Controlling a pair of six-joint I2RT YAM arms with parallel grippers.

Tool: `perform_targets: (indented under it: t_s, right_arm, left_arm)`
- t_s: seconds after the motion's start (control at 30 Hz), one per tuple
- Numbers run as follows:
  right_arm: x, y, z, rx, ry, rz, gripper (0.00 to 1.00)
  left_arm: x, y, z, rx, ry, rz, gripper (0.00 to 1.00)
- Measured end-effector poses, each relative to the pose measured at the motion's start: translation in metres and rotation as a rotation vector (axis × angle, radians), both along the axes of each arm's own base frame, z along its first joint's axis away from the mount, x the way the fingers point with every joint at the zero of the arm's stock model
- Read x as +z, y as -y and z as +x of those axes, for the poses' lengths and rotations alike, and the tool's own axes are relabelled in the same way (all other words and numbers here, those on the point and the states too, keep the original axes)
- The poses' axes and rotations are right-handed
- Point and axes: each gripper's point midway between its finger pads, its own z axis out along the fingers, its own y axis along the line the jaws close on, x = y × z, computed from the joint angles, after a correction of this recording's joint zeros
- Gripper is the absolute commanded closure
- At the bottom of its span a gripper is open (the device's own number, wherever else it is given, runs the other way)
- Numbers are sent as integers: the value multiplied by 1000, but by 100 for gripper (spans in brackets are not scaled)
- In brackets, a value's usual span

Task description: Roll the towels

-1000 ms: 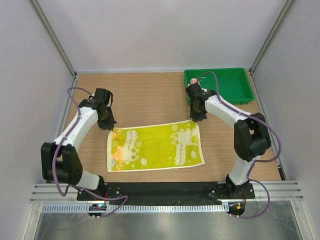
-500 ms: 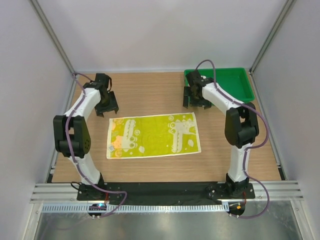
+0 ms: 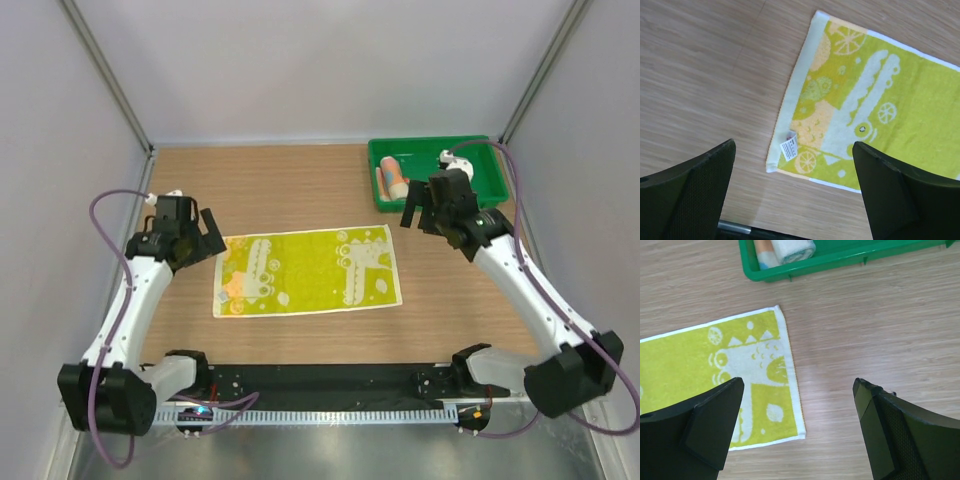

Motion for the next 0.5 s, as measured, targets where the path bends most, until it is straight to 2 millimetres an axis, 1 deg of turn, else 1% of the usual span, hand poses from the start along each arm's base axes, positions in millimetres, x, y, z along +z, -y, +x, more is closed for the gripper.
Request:
perform_targets:
  t_s: [0.03,0.1,0.17,0.23,0.27,0.3,0.37,0.47,0.5]
  right_arm:
    - [2,1,-8,2,20,20,2]
    - [-1,0,-19,3,33,55,3]
    - [-11,-2,-25,6,14,74,4]
    - [-27,-4,-31,17,-28,86,4]
    - [-35,-5,-35,22,-50,87,4]
    - [-42,-5,-39,25,-71,88,4]
    - [-50,-5,-44,31,-96,87,4]
    - [-57,-4,-49,33,-109,85,5]
    - [-59,-4,-50,33,-113,84,5]
  left_arm:
    - [-1,0,-7,18,12,-18,0]
    - [-1,5,-16,52,28,-71,1]
    - [-5,10,-20,88,27,-127,3]
    - [-18,16,-29,135,5,-181,5]
    - [-30,18,-38,169,-21,-208,6]
    - [-38,19,-46,189,-40,-223,9]
    - [-55,20,-62,243,-77,-249,11]
    - [-69,20,-76,304,-111,-268,14]
    - [-71,20,-79,325,-114,-277,20]
